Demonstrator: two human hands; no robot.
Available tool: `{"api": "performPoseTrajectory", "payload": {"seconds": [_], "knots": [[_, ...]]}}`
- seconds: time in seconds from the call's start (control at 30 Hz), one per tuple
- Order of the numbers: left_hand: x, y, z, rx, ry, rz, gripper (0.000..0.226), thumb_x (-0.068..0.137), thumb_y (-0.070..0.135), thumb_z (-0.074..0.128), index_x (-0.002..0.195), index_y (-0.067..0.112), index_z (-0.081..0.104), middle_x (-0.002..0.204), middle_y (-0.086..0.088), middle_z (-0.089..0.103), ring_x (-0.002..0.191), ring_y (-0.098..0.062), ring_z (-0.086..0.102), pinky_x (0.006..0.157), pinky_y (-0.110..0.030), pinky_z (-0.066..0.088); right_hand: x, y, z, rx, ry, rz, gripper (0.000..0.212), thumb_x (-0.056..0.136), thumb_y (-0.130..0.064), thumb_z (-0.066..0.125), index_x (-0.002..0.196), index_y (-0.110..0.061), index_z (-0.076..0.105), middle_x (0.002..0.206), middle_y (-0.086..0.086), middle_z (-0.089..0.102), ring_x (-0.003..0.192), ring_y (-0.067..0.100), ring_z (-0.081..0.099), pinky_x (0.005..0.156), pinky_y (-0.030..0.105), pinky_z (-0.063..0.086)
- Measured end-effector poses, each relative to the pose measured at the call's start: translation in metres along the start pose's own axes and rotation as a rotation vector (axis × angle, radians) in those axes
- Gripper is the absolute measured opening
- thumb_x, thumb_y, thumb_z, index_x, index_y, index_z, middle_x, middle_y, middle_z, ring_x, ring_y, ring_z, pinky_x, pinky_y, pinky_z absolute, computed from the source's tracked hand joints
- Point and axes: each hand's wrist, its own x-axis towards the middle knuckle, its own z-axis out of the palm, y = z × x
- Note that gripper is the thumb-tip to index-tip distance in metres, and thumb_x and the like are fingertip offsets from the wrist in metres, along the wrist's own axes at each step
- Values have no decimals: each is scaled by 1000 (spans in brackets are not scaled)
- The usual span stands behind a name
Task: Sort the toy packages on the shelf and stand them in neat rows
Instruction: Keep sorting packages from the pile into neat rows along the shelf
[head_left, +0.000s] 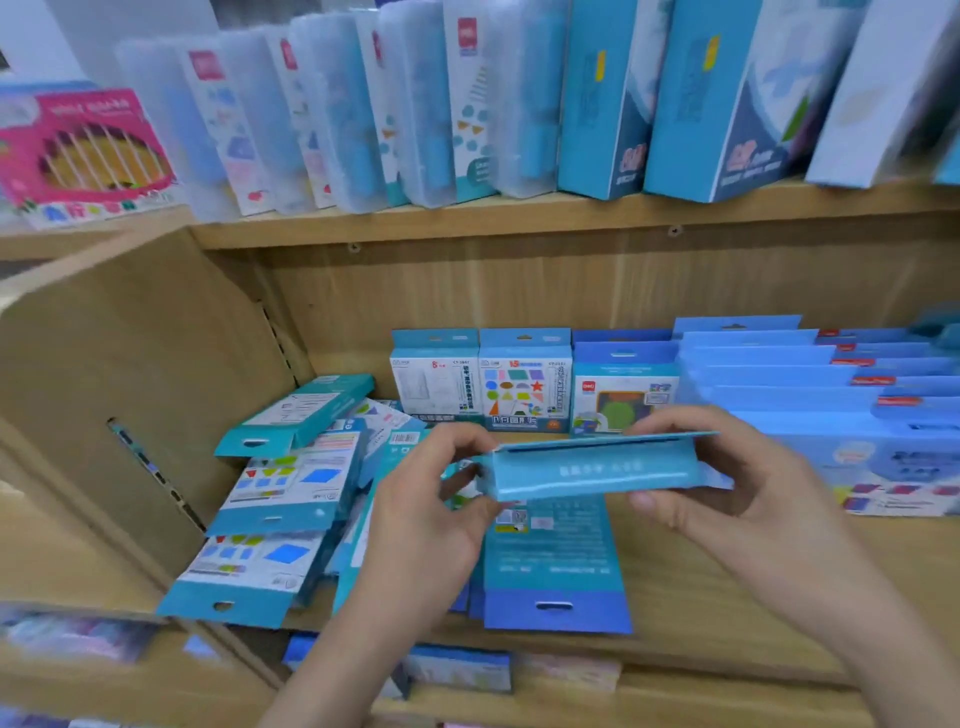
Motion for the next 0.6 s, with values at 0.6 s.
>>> {"api": "performPoseTrajectory", "payload": {"seconds": [0.6], "knots": [[19, -71, -63, 845, -438, -73, 57, 85, 65, 47, 136, 40, 38, 152, 15, 24, 139, -9, 20, 108, -27, 29, 170, 38, 94, -272, 65, 76, 17, 85, -16, 68, 94, -30, 62, 87, -10, 67, 82, 15, 67, 72, 44, 58]]}}
